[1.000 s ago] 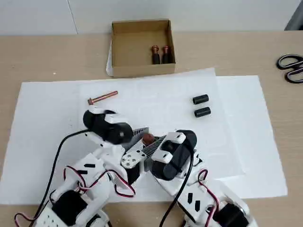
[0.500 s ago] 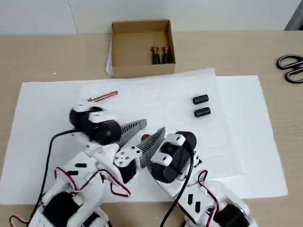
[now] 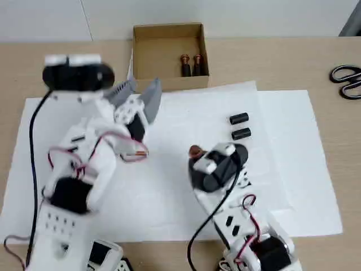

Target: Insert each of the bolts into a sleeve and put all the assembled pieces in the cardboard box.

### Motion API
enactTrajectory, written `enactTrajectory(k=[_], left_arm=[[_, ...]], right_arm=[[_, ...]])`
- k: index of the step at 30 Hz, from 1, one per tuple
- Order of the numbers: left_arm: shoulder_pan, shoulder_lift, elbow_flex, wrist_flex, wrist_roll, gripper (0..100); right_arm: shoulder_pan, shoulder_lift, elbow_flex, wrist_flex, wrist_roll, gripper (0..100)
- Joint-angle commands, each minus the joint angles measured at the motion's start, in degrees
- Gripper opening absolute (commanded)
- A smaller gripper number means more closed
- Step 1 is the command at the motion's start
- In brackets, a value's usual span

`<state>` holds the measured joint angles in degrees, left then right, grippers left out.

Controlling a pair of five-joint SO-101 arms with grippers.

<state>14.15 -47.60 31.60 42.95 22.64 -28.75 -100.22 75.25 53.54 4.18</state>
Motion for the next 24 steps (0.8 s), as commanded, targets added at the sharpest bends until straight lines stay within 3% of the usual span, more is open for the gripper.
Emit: enactTrajectory(k=[1,10,16,24], left_arm=[[-1.7,8.2,-9.4,-0.2,0.2,16],[-3.9,28.4,-29.2,13.1,0.4,16],[-3.9,38.7,-39.0,23.5,0.5,16],[-4.0,48.8,-46.4,26.2,3.8,16]], right_arm=[[4.9,5.5,-0.5,-3.6,0.0,0.3],[8.0,34.6,-14.7,-5.1,-7.9,0.3],[8.1,55.6,-29.5,-4.6,-8.6,0.3],[8.7,77.4,-50.5,-4.6,-8.4,0.3]])
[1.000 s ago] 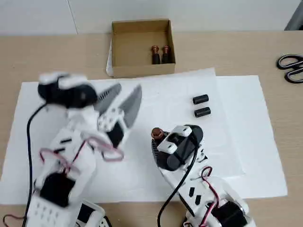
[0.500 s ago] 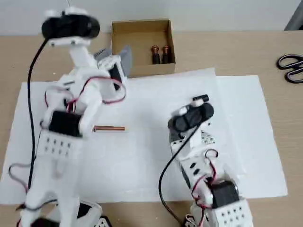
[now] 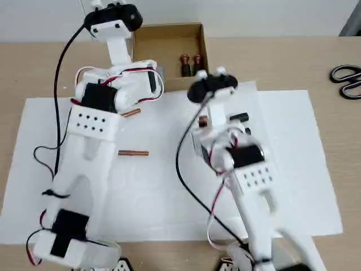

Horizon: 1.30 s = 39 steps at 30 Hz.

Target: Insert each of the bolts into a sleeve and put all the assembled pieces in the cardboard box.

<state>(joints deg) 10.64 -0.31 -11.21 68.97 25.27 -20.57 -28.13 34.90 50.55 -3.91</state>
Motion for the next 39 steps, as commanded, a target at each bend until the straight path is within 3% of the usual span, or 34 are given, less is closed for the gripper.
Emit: enactTrajectory(k=[1,13,25,39], left_arm=[[-0.4,2.5,-4.1,0.2,1.8,16],[-5.5,8.3,-5.7,0.2,3.4,16],[-11.1,8.7,-5.2,0.1,3.2,16],[-11.2,11.3,-5.6,0.4,3.3,16]], right_arm=[[0.7,7.9,-12.7,-1.6,-0.3,0.3],[6.7,32.4,-41.2,2.1,-0.2,0.3],[6.3,50.9,-66.8,3.1,-0.2,0.3],[1.5,72.7,-96.8,2.5,-0.2,0.3]])
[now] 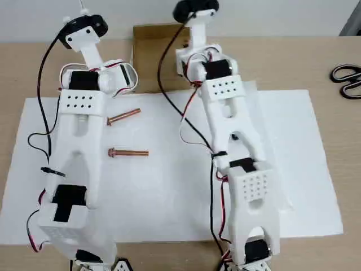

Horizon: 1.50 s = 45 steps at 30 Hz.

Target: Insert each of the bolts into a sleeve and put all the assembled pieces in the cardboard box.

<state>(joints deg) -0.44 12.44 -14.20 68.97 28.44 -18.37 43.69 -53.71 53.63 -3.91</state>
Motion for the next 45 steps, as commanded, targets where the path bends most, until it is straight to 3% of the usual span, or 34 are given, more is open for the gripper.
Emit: enactTrajectory(k=[1,9,14,33,40,45], left_arm=[[-0.2,-1.4,-2.6,0.5,0.1,16],[-0.1,-1.5,-2.6,1.1,0.2,16],[-0.1,-1.5,-5.6,5.8,0.3,16],[-0.1,-1.4,-8.0,6.6,0.0,16],[0.0,-1.5,-8.0,6.7,0.2,16],[1.1,-1.5,-8.0,7.5,0.3,16]], right_arm=[[-1.0,2.7,-9.9,-1.3,-0.2,0.3],[-1.4,15.1,-19.3,-9.0,-0.2,0.3],[-1.4,19.4,-21.3,-12.4,0.1,0.4],[-1.3,20.8,-20.6,-11.6,3.0,0.8],[-1.5,20.8,-20.2,-7.9,6.0,19.9],[-1.4,20.9,-20.2,-7.9,6.0,21.2]])
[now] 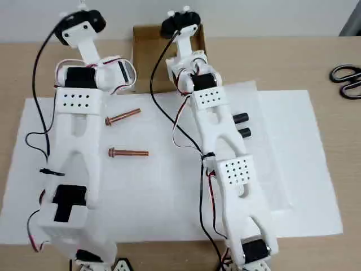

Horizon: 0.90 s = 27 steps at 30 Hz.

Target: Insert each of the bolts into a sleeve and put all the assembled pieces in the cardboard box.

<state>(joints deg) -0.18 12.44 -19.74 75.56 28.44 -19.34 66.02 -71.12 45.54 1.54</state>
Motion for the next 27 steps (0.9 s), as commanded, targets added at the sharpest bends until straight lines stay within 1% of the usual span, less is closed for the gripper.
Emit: enactTrajectory(k=[1,4,8,16,18,23,27], left_arm=[[1.1,-1.5,-2.5,1.3,0.3,16],[1.6,-1.5,-2.5,1.8,0.3,16],[1.6,-1.5,-4.0,2.1,0.2,16],[1.6,-1.5,-11.5,2.5,0.1,16],[1.6,-1.5,-12.0,2.5,0.0,14],[1.6,-1.5,-15.4,2.5,0.0,5],[2.7,-1.5,-22.3,7.1,0.0,4]], right_arm=[[-0.3,-1.5,-2.8,0.2,0.5,21.2],[0.0,-1.5,-3.1,0.6,0.5,21.2],[0.7,-2.1,-4.5,4.3,0.5,21.2],[1.5,-1.6,-25.3,25.6,0.4,21.2],[1.6,-2.1,-25.2,29.6,0.5,21.2],[2.8,-4.7,-25.4,38.0,0.5,21.2],[2.6,-12.2,-25.2,46.0,0.2,21.2]])
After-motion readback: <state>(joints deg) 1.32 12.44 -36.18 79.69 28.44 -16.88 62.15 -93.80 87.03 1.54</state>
